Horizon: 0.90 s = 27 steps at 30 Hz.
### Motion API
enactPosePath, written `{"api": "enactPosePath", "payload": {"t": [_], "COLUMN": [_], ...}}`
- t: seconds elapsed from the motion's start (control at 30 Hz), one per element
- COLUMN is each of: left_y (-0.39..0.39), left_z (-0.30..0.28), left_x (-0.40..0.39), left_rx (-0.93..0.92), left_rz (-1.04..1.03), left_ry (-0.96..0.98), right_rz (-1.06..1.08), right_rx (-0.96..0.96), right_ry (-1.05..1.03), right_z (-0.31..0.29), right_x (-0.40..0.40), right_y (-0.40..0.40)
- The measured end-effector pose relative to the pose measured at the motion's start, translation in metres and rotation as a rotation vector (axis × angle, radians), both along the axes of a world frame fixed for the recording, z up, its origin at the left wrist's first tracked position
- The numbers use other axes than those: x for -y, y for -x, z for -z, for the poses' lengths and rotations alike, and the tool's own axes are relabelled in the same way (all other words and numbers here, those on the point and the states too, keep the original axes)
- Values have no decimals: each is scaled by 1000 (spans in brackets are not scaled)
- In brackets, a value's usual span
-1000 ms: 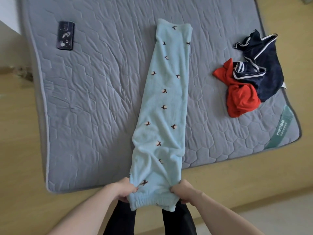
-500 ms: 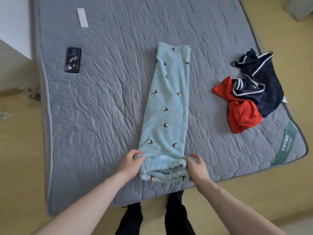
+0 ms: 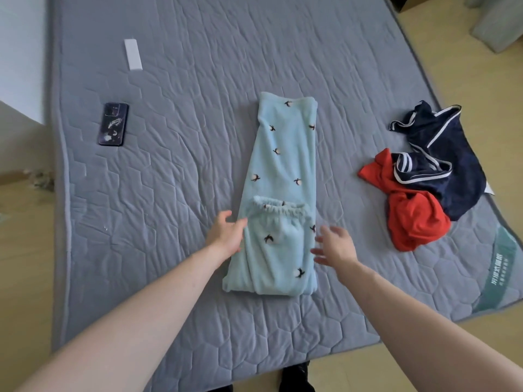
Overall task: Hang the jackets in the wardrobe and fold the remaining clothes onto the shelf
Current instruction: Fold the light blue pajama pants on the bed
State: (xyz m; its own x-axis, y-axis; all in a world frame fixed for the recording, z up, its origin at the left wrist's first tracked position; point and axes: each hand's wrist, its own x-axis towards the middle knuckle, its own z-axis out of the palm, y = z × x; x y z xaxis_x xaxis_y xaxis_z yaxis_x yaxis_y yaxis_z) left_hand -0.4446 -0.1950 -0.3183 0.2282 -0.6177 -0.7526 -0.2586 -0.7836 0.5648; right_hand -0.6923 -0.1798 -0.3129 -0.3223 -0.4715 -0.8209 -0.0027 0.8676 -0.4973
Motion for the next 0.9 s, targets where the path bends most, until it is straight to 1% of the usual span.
{"api": "enactPosePath", "payload": {"t": [0.03,0.1,0.17,0.27,0.37,0.5,0.6,0.7,0.9], "left_y": [-2,-5,-7,-12,-18,-13,-9,-9,-10], "left_z": [11,32,52,78,100,123,131,130,102], "left_x": [-6,-20,-38,-63,-77,-74,-68,-64,-57], "left_rx": [66,124,156,175,132,-10,11,47,4], "left_rz": [52,115,150,185,204,103,106,143,188], "left_ry": [-15,-68,-128,-216,-291,-317,-294,-268,-157], "right_rz": [-78,-211,-300,-356,-318,-202,-169,-142,-121], "right_rx": [-61,-143,-176,-175,-115,-11,42,40,76], "right_ry": [-26,-69,-108,-154,-171,-137,-135,-139,-102], "right_z": [9,28,45,70,91,113,121,121,109], "right_x": [-5,-18,-33,-52,-58,-53,-49,-45,-42], "right_y": [-1,-2,-2,0,1,2,1,-1,3]}}
